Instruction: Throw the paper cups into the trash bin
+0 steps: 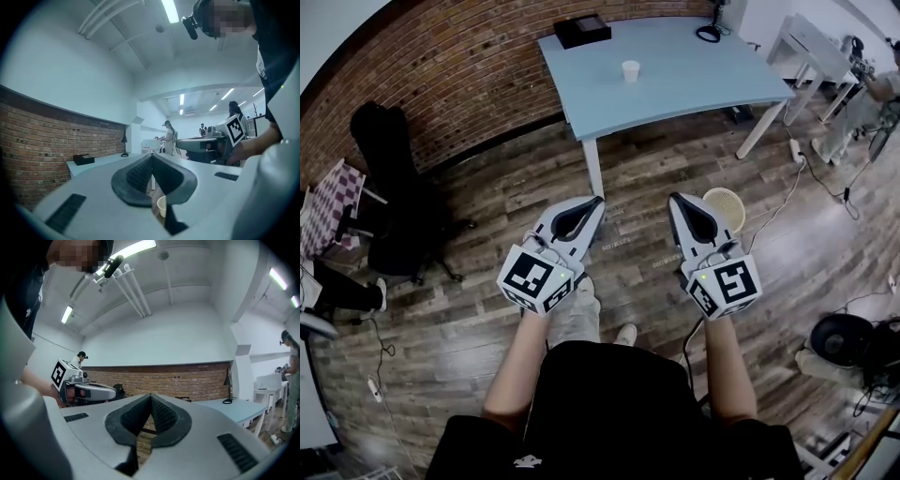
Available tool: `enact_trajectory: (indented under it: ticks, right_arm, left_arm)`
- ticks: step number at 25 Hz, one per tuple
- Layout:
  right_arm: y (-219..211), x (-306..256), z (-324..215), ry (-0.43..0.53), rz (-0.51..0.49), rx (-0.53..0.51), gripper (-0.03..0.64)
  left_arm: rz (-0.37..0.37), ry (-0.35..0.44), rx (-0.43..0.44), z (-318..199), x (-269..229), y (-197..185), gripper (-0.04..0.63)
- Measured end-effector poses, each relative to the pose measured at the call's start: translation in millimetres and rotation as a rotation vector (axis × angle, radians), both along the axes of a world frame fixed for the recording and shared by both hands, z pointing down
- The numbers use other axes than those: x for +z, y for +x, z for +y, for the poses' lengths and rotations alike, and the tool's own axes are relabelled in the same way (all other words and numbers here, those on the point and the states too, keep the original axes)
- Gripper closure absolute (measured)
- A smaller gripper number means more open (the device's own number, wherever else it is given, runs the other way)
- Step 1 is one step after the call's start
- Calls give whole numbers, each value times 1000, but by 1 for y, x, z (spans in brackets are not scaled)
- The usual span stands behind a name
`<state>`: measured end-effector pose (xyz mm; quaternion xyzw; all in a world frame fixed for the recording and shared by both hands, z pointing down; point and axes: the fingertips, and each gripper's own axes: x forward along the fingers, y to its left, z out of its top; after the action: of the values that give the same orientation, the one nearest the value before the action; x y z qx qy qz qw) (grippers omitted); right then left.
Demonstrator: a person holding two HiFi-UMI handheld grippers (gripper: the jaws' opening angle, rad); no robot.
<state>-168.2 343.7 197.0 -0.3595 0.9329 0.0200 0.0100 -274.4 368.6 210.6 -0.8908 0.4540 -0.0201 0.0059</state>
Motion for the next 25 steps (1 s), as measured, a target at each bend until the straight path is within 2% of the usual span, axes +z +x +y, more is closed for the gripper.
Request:
enact_trajectory:
  ticks: [6, 25]
  right_arm:
    - [-21, -4, -34, 1, 10, 11, 612]
    - [-99, -14, -148, -7, 35, 71, 612]
  left_arm:
    - [13, -12, 52, -31, -2, -12, 587]
    - [45, -17, 106, -153, -9, -91, 587]
